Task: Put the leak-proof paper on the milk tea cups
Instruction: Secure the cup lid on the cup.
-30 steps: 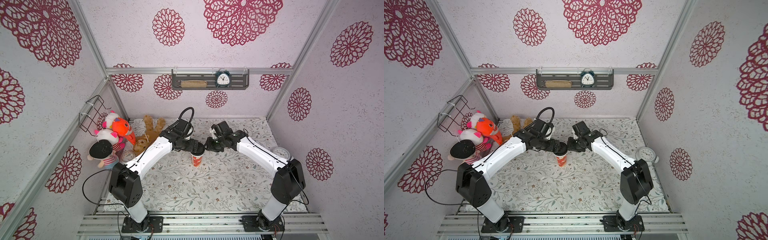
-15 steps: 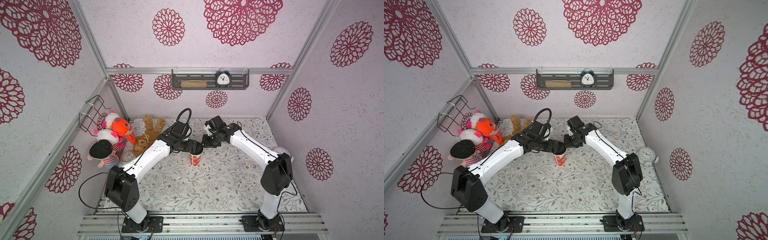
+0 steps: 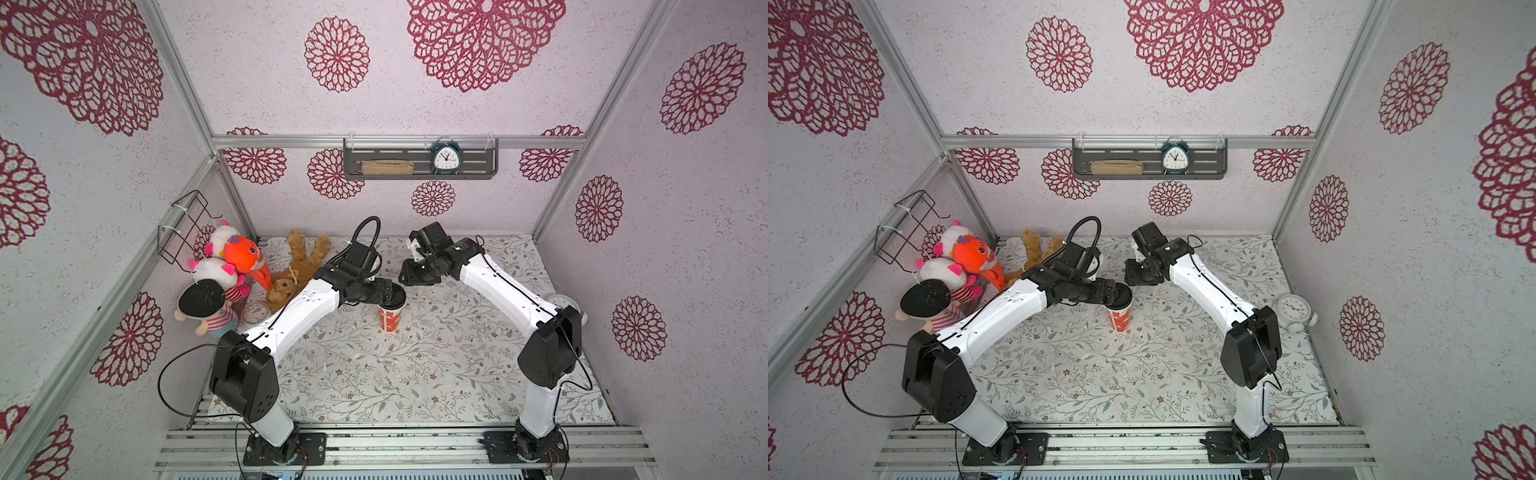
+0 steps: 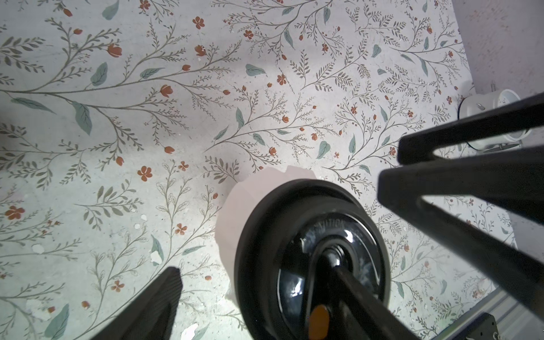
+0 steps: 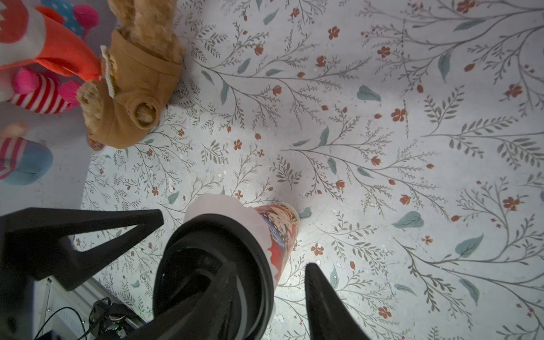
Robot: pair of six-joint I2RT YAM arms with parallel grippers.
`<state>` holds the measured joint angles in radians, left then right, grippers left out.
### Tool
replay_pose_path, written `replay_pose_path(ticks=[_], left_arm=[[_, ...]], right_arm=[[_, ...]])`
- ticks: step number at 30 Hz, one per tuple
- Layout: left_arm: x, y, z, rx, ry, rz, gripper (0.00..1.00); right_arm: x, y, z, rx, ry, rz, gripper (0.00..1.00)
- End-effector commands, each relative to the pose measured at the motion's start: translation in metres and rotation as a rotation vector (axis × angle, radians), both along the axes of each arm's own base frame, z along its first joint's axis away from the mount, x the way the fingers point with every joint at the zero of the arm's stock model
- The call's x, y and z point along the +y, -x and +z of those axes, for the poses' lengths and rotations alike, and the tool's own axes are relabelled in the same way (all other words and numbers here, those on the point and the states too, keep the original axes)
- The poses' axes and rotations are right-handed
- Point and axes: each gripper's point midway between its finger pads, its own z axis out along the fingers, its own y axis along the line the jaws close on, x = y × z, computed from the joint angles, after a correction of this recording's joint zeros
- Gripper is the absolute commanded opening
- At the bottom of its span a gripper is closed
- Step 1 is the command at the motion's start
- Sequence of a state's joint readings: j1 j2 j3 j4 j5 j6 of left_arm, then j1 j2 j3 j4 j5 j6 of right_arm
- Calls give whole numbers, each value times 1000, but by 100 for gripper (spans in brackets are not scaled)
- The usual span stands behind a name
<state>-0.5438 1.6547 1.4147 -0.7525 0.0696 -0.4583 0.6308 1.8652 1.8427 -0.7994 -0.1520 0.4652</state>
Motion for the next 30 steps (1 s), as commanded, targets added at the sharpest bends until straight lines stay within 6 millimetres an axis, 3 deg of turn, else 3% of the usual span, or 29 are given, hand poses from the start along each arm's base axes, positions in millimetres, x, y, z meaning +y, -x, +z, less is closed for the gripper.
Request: replay_pose_path(ticks=[1,7,10,15,30], left_arm=[[52,60,-83,339,-273,15,83],[54,59,-83,343,-269,32,83],[54,58,-82,342,-266,39,83],[53,57,-81,335,-252,44,82],[49,53,-77,316,-226,45,82]], right_arm=[[-9,8,33,-48,-70,-73,42],[-26,36,7,45,-88,-214,42],[-26,46,0,64,-119,-251,42],[-20,48,-1,71,-144,-269,42],[-4,54,-38,163,-125,-273,41]])
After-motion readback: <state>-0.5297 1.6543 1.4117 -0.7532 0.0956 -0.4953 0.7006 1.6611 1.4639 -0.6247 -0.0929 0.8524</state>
